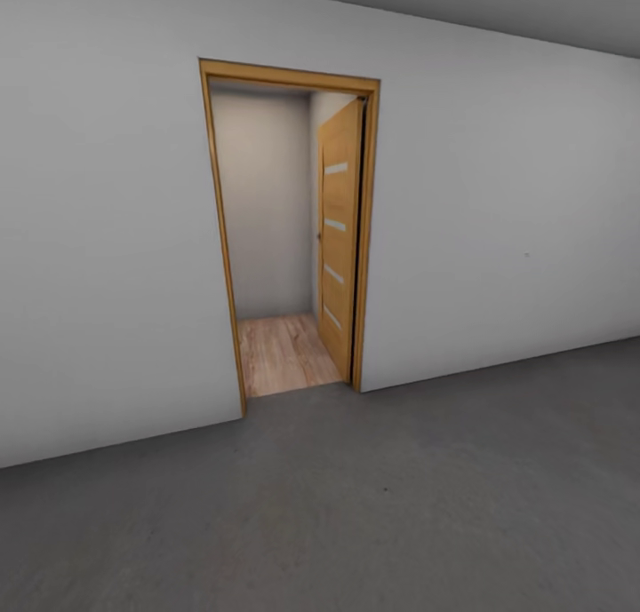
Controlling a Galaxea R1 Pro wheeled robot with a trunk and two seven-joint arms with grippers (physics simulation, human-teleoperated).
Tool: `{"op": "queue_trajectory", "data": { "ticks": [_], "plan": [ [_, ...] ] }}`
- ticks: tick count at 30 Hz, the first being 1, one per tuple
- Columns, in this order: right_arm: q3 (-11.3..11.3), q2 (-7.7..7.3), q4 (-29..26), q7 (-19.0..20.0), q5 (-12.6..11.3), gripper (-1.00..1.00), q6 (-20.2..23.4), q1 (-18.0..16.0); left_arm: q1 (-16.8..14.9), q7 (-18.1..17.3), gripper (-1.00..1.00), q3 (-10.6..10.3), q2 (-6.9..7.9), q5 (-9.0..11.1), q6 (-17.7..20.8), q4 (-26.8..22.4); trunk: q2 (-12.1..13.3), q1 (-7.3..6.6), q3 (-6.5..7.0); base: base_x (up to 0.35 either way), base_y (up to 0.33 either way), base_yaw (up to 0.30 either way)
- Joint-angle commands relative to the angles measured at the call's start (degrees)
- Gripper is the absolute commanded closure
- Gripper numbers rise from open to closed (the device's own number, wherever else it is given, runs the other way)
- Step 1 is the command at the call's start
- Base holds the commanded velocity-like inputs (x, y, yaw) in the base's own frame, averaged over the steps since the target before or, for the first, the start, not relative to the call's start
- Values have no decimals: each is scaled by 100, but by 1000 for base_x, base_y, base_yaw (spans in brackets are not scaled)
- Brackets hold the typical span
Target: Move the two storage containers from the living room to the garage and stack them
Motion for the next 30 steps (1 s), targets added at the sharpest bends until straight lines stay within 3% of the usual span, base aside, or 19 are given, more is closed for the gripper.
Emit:
{"op": "queue_trajectory", "data": {
  "ticks": [1, 30],
  "plan": [
    [34, 2, 19, 37, -61, -100, -33, -8, -5, 10, -100, -49, -4, 49, -18, 6, -4, 4, -7, 322, 0, -1],
    [43, -20, 14, 30, -63, -100, -38, -8, -5, 10, -100, -55, 15, 58, -5, 15, -4, 4, -7, 322, 0, 0]
  ]
}}
